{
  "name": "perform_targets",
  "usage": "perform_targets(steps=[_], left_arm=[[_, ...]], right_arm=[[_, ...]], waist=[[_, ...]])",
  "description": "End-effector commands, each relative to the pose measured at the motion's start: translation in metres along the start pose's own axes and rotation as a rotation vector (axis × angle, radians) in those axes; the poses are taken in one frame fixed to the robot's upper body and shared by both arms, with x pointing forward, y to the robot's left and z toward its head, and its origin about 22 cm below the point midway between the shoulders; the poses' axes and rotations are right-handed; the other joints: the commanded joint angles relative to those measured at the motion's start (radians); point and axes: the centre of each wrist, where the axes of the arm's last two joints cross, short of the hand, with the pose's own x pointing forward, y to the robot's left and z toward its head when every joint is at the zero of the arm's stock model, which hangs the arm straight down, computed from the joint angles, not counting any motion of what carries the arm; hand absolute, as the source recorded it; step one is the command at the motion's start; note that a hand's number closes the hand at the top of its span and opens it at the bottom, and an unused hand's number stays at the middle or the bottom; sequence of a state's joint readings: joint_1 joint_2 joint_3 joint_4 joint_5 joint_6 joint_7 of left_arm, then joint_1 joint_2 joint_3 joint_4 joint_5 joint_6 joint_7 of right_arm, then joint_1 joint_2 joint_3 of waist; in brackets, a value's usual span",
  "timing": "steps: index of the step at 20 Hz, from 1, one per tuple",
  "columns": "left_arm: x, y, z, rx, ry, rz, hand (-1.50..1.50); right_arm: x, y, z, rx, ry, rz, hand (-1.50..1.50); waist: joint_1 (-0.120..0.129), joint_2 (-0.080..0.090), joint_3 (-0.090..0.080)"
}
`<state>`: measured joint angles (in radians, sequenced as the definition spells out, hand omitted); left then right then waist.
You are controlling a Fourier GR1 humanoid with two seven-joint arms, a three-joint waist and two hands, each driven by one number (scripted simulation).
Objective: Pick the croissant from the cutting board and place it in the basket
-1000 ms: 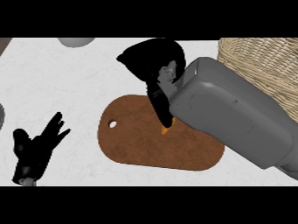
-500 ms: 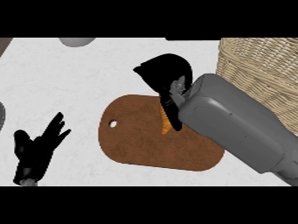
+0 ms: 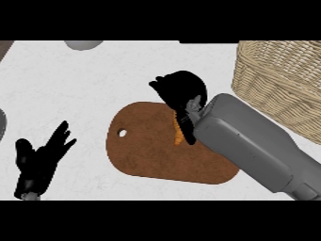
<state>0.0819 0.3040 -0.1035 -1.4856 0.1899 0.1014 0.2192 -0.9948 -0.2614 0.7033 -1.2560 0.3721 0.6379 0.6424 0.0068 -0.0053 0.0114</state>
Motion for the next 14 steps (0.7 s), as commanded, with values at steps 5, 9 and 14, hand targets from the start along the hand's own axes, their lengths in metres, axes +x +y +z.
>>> perform_targets(steps=[5,9,14], left_arm=[[-0.026,-0.001,0.005,-0.002,0.162,-0.022,0.0],[-0.033,-0.01,0.007,0.0,0.145,-0.015,0.0],[-0.048,-0.001,0.027,0.004,0.167,-0.023,0.0]], right_arm=[[-0.012,0.006,-0.009,-0.033,-0.014,-0.016,-1.5],[-0.004,0.034,-0.026,-0.018,-0.009,-0.002,-1.5],[0.006,0.053,-0.028,0.04,0.014,0.04,-1.5]], waist=[[0.001,0.007,-0.011],[0.006,0.009,-0.011],[0.005,0.004,-0.012]])
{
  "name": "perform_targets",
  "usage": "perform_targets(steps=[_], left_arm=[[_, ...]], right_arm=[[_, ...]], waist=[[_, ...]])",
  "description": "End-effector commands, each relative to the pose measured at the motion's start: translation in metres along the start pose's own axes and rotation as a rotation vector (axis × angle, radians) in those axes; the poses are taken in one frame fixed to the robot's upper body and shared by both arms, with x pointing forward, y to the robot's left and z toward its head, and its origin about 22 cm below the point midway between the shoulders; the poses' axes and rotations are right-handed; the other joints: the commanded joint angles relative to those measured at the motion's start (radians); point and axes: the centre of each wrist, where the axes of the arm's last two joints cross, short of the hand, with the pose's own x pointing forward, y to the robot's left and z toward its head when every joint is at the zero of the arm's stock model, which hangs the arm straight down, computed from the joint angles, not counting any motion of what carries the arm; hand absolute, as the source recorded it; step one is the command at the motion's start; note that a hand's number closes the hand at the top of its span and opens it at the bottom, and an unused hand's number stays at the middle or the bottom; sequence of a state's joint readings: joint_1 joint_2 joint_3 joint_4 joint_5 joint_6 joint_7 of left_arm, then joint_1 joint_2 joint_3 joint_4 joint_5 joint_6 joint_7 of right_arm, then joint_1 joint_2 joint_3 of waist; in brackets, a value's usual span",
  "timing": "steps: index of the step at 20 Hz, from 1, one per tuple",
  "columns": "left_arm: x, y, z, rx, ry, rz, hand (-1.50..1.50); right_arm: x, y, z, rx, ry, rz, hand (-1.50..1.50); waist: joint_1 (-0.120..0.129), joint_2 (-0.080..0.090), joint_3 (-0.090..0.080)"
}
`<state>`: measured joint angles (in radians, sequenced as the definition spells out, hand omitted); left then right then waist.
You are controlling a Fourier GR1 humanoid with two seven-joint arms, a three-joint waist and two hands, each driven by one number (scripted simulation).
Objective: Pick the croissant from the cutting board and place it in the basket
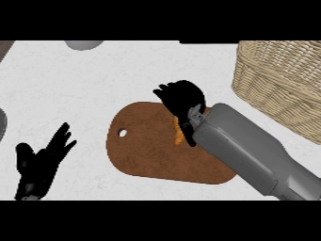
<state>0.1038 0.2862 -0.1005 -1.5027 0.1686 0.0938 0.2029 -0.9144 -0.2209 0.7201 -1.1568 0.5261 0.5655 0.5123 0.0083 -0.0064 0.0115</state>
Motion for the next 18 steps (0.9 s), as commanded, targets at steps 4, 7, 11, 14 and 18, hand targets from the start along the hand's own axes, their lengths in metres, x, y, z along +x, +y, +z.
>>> perform_targets(steps=[4,7,11,14,18], left_arm=[[-0.049,0.007,0.007,0.006,0.18,-0.024,0.0],[-0.031,0.01,-0.004,0.006,0.157,0.004,0.0],[-0.032,0.015,-0.007,0.023,0.175,-0.025,0.0],[-0.041,-0.004,0.004,-0.001,0.165,-0.008,0.0],[-0.042,0.009,0.002,-0.012,0.19,-0.015,0.0]], right_arm=[[-0.006,0.003,-0.012,0.083,0.065,0.06,-1.5],[-0.005,0.017,-0.018,0.093,0.063,0.058,-1.5],[0.0,0.032,-0.021,0.086,0.032,0.053,-1.5],[-0.012,0.027,-0.031,0.077,0.063,0.048,-1.5],[-0.01,0.019,-0.024,0.052,0.021,0.026,-1.5]], waist=[[-0.002,0.009,-0.012],[-0.004,0.009,-0.012],[-0.008,0.009,-0.012],[0.005,0.011,-0.012],[-0.005,0.009,-0.012]])
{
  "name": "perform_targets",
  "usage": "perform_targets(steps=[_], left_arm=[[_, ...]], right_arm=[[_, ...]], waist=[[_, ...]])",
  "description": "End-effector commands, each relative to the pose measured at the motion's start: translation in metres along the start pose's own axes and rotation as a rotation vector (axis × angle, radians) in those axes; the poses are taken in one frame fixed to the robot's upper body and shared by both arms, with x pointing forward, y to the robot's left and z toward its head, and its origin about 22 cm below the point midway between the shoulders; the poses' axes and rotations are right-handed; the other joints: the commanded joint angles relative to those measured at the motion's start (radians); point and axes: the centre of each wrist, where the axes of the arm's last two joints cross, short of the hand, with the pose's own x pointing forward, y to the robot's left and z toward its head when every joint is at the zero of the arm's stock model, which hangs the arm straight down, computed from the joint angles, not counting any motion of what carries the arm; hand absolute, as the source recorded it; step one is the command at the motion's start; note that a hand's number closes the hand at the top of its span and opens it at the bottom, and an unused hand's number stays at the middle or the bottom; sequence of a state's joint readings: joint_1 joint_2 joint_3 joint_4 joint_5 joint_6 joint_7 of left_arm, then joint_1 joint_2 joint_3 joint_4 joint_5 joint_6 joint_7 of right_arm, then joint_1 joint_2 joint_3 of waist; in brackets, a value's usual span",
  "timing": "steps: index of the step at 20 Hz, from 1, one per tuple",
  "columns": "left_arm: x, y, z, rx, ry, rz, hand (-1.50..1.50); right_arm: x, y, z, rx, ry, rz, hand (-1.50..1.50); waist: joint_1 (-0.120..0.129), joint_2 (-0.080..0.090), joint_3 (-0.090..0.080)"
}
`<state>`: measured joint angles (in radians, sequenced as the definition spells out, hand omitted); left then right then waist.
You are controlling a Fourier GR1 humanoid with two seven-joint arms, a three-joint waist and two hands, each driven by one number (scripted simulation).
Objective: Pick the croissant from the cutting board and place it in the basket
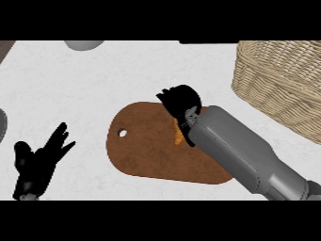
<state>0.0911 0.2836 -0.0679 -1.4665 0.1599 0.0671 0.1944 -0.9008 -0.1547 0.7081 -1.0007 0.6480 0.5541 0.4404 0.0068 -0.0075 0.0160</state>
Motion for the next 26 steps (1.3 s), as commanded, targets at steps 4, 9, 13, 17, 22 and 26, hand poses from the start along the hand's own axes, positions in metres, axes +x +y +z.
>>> perform_targets(steps=[4,9,13,17,22,26], left_arm=[[-0.031,-0.007,0.018,-0.016,0.168,0.0,0.0],[-0.025,0.002,0.012,-0.005,0.16,-0.02,0.0],[-0.029,-0.003,0.007,0.009,0.165,-0.001,0.0],[-0.037,-0.008,0.013,0.014,0.153,-0.033,0.0],[-0.024,0.0,0.013,0.024,0.137,0.02,0.0],[-0.024,0.003,0.011,-0.02,0.145,-0.013,0.0]], right_arm=[[-0.007,0.017,-0.008,0.0,0.014,0.013,1.5],[-0.005,0.02,-0.01,-0.062,-0.05,0.142,1.5],[-0.017,0.036,-0.01,-0.06,-0.067,0.184,1.5],[-0.009,0.017,-0.022,-0.103,0.193,-0.059,1.5],[-0.033,0.008,-0.03,-0.14,0.639,-0.472,1.5],[-0.016,-0.024,-0.028,-0.309,0.843,-0.562,1.5]], waist=[[0.01,0.01,-0.016],[0.009,0.01,-0.016],[-0.001,0.01,-0.016],[0.001,0.013,-0.016],[-0.019,0.016,-0.016],[0.024,0.019,-0.017]])
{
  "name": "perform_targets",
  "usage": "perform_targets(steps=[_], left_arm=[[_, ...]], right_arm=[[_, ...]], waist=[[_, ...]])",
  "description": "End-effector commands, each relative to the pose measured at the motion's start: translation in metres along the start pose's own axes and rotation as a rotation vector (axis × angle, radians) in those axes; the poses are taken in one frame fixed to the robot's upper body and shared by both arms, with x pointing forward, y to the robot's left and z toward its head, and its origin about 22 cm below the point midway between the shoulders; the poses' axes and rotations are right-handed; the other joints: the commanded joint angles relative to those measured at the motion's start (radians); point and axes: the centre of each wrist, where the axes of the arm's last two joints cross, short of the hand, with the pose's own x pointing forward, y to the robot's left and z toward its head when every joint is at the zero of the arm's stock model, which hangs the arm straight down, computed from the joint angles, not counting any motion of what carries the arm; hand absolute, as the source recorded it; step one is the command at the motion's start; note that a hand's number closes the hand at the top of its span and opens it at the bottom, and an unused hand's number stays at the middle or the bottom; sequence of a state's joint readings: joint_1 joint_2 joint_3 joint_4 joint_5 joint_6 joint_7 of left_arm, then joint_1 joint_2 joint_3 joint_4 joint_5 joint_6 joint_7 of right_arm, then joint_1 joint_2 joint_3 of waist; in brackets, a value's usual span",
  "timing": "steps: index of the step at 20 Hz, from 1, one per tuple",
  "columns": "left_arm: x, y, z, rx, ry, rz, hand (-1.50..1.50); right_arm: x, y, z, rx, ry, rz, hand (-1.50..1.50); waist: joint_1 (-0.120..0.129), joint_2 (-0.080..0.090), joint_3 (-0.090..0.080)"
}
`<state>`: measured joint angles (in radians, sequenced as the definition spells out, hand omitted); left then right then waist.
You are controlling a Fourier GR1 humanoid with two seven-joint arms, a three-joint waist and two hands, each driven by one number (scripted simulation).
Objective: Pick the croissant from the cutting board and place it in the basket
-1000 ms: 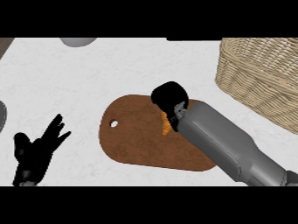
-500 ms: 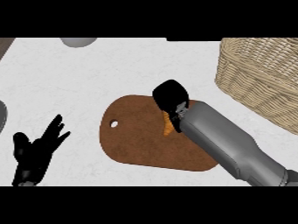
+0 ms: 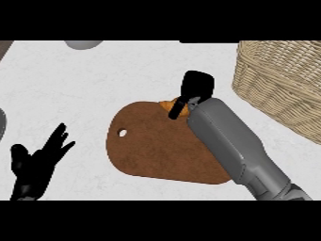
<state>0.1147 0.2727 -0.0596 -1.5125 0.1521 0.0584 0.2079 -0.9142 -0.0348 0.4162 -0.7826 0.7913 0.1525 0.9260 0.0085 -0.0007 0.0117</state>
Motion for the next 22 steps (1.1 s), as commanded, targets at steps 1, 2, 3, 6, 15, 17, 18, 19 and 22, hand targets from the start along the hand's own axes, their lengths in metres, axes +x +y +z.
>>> perform_targets(steps=[1,2,3,6,15,17,18,19,22], left_arm=[[-0.024,-0.014,-0.001,-0.015,0.146,-0.014,0.0],[-0.013,0.002,-0.002,-0.013,0.144,-0.028,0.0],[-0.023,0.002,0.0,-0.002,0.143,-0.02,0.0],[-0.023,0.0,0.001,0.009,0.149,-0.016,0.0],[-0.027,0.014,0.005,0.022,0.188,-0.006,0.0],[-0.033,0.003,0.006,0.023,0.19,-0.002,0.0],[-0.025,-0.005,0.007,0.006,0.177,-0.02,0.0],[-0.028,0.003,0.005,0.031,0.18,-0.009,0.0],[-0.024,-0.002,0.005,0.009,0.186,0.001,0.0]], right_arm=[[0.019,-0.02,0.007,-0.134,0.215,-0.173,1.5],[0.022,-0.029,0.007,-0.19,0.219,-0.237,1.5],[0.021,-0.043,0.01,-0.212,0.212,-0.358,1.5],[0.027,-0.091,0.035,-0.386,0.097,-0.715,1.5],[0.028,-0.166,0.06,-0.767,0.142,-0.894,1.5],[0.026,-0.187,0.068,-0.802,0.195,-0.861,1.5],[0.025,-0.184,0.06,-0.831,0.233,-0.857,1.5],[0.025,-0.205,0.074,-0.827,0.242,-0.882,1.5],[0.001,-0.237,0.071,-0.896,0.279,-0.895,1.5]], waist=[[0.028,0.013,-0.013],[0.032,0.013,-0.012],[0.016,0.011,-0.012],[0.003,0.002,-0.009],[-0.017,-0.006,-0.013],[-0.029,-0.011,-0.014],[-0.015,-0.006,-0.013],[-0.021,-0.009,-0.014],[-0.018,-0.005,-0.013]])
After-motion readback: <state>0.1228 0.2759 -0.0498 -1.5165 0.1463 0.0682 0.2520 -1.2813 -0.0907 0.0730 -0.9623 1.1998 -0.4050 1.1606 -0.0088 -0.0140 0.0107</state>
